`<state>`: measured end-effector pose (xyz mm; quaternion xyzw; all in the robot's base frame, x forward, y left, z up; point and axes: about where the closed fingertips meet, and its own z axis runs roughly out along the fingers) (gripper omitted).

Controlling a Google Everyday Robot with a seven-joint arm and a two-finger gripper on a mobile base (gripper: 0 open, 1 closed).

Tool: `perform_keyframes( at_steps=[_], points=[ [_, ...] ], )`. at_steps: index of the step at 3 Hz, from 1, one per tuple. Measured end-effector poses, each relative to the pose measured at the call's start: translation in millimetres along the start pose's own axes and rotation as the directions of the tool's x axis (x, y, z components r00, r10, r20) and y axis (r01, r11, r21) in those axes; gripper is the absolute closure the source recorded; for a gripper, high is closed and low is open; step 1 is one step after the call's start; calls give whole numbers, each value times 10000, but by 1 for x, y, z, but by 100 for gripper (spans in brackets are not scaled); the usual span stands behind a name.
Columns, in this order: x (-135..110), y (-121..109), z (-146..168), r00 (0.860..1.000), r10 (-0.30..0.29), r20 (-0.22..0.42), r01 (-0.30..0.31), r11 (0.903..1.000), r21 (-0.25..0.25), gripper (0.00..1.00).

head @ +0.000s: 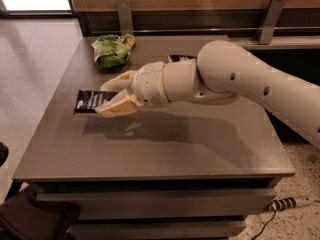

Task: Pick rxbar blueberry

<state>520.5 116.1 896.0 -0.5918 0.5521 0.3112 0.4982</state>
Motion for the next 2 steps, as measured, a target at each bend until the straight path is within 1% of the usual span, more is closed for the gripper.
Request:
perform_keyframes(
  at_steps=[1, 2],
  points=[
    [-19, -7, -9, 9989, -387, 247, 389, 9992, -50, 100],
    [-16, -3, -7, 9969, -363, 693, 366, 9993, -24, 100]
  ],
)
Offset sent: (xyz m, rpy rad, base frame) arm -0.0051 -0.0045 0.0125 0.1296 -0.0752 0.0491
